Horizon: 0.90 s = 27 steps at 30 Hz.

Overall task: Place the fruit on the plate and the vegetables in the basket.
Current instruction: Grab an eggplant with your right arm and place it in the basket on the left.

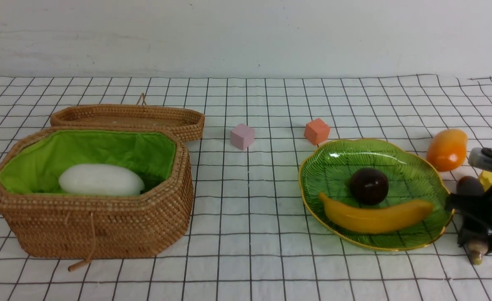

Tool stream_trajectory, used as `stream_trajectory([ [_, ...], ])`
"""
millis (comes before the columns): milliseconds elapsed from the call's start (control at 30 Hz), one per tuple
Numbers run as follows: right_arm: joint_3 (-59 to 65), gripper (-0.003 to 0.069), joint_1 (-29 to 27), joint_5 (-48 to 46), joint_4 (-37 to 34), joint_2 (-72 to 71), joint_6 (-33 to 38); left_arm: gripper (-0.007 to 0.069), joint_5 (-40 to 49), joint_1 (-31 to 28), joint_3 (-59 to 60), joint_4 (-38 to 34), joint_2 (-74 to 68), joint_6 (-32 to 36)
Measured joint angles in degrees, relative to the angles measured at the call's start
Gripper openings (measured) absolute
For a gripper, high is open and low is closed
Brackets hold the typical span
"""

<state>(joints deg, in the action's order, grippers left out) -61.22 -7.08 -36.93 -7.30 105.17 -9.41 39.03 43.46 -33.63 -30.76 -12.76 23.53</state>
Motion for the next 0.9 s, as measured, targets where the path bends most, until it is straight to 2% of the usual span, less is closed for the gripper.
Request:
stream_trajectory([
  [67,-0.1,0.0316,0.0,0.0,0.1,0.1,0.0,0.0019,0.0,0.0,0.0,0.0,0.0,0.0],
  [300,0.3,0.0313,0.0,-3.3,-0.2,-3.0,0.0,0.0022,1.1,0.0,0.0,0.0,0.0,0.0],
  [567,0.4,0.0313,0.7,-12.8,-4.6,-22.7,1.9,0.0026,0.7,0.0,0.0,1.3,0.0,-0.1],
  [700,-0.9,0.0313,5.9,-14.4,-11.7,-29.5,10.3,0.0026,-0.6,0.0,0.0,5.8,0.0,-3.9],
  [733,-2.2,0.0313,8.8,-14.8,-15.0,-30.4,14.1,0.0026,-1.2,0.0,0.0,8.6,0.0,-6.7],
  [767,-4.8,0.0313,14.4,-14.8,-19.9,-30.8,20.6,0.0026,-1.9,0.0,0.0,14.4,0.0,-12.6],
  [800,-5.7,0.0313,15.9,-14.8,-21.3,-30.8,22.2,0.0026,-2.2,0.0,0.0,16.2,0.0,-14.4],
  [833,-9.6,0.0313,21.5,-14.3,-26.2,-30.1,27.9,0.0026,-2.6,0.0,0.0,23.6,0.0,-21.0],
  [900,-15.3,0.0313,29.8,-12.8,-30.8,-27.7,35.8,0.0026,-2.6,0.0,0.0,32.6,0.0,-30.3],
])
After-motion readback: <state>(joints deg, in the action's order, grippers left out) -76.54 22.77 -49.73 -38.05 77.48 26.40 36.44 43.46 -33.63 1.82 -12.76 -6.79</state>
